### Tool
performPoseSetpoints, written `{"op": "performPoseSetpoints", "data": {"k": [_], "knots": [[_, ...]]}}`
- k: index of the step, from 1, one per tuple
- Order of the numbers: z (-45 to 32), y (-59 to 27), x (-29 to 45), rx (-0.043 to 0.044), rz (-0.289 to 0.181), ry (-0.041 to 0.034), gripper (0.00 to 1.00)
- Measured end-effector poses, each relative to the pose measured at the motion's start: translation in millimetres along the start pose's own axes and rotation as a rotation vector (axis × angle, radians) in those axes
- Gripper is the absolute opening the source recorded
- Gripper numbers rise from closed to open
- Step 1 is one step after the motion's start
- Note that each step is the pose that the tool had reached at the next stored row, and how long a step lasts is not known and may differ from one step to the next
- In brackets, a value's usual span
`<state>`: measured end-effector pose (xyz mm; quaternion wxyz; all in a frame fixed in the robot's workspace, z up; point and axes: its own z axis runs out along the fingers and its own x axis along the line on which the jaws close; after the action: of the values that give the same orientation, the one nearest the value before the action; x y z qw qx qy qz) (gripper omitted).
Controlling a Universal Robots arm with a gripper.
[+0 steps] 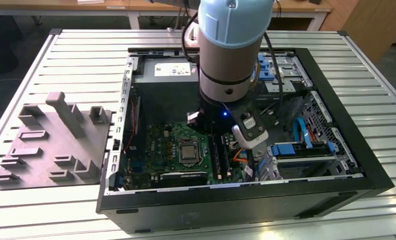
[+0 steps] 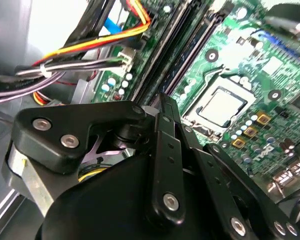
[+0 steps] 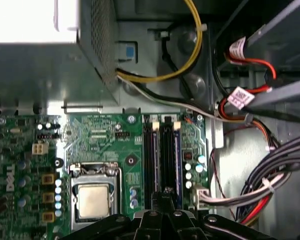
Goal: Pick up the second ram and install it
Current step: 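Press down the second ram until it locks into place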
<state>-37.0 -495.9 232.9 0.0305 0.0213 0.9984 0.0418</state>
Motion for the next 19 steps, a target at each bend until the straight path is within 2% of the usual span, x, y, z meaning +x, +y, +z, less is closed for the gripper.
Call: {"op": "performPoseSetpoints", "data": {"k": [6, 11, 19], "knots": [[-0.9, -10.7, -0.5, 0.0023, 0.0, 0.0006, 0.1], [-1.3, -15.0, -0.7, 0.0134, 0.0, 0.002, 0.1], [-1.8, -23.7, -1.1, 0.0262, -0.001, 0.0035, 0.1]]}}
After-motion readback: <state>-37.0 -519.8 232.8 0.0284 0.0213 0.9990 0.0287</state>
